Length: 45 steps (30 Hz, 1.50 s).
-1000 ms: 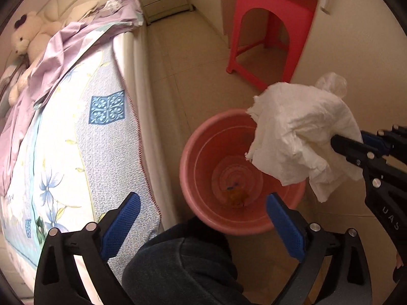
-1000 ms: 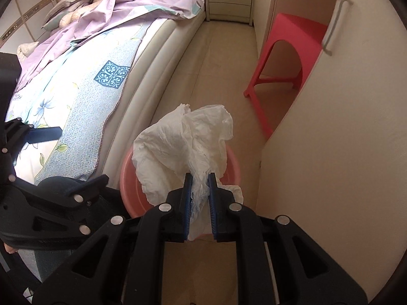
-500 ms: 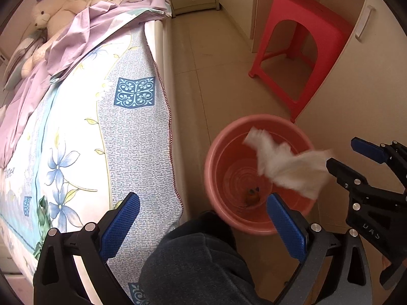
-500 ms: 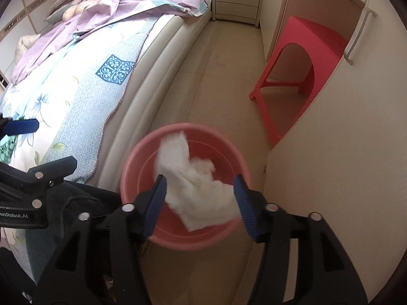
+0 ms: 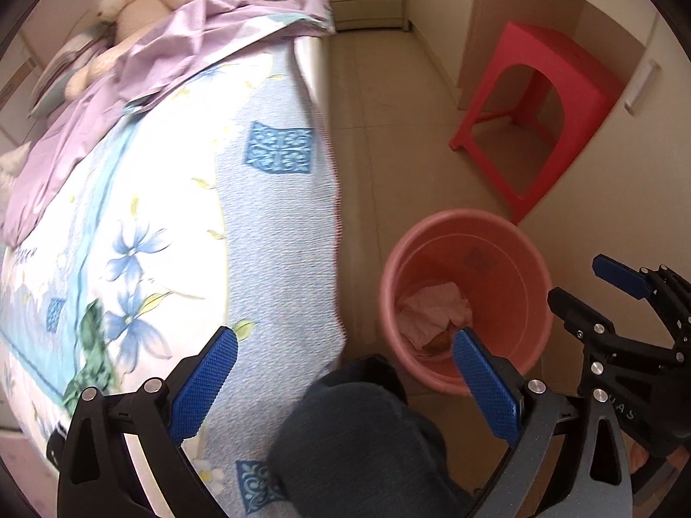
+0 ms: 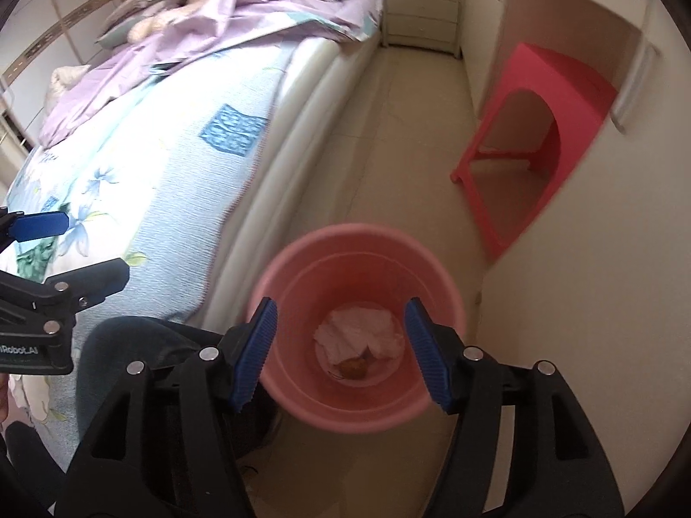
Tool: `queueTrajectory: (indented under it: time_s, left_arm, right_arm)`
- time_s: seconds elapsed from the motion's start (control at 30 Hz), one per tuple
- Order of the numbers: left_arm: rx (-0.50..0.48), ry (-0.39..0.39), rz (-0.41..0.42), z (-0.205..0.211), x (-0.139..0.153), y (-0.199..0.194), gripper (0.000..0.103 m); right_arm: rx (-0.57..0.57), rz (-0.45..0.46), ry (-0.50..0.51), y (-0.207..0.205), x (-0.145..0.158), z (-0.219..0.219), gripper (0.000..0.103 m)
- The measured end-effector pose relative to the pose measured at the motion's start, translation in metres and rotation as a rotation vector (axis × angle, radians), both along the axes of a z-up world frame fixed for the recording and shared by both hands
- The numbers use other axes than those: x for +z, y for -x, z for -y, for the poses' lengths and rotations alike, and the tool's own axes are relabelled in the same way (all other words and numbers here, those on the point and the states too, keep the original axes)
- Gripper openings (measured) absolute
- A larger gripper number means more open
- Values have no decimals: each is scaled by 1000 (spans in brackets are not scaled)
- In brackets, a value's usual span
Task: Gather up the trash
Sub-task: 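Move both tools back toward the items on the bed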
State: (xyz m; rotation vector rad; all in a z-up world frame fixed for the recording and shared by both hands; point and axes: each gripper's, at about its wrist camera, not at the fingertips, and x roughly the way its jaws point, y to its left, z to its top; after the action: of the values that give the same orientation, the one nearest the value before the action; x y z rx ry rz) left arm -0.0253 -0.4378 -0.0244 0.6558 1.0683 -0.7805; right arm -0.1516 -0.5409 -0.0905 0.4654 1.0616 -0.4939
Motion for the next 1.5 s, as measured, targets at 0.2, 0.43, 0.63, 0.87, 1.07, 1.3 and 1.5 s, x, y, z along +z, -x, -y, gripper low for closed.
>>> queueTrajectory:
  time_s: [0.2,0.43,0.63,0.87,1.07,1.3,1.5]
  left_arm:
    - [95,20,7,-42,16,-16,98]
    - [193,38,8,-94,31,-31,98]
    - [273,39,2,-139,33,-38,98]
    - [353,38,-7,-193,32,-45,98]
    - [428,46,-9,-237,33,-52,98]
    - [512,44,-20,-288,28,-56,98]
    - [574,43,-24,-327,24,-59,98]
  right_arm:
    - [87,45,13,-27,22,-28,65]
    - [186,89,14,-60,43,-67,65]
    - [260,114,15,-84,58,-104,66]
    - [350,127,32,-106,72,-151,66]
    - [427,126,48,-123,81,-190,66]
    - [507,125,51,-138,86,-231,66]
    - [584,119,60,-148,88,-270,66]
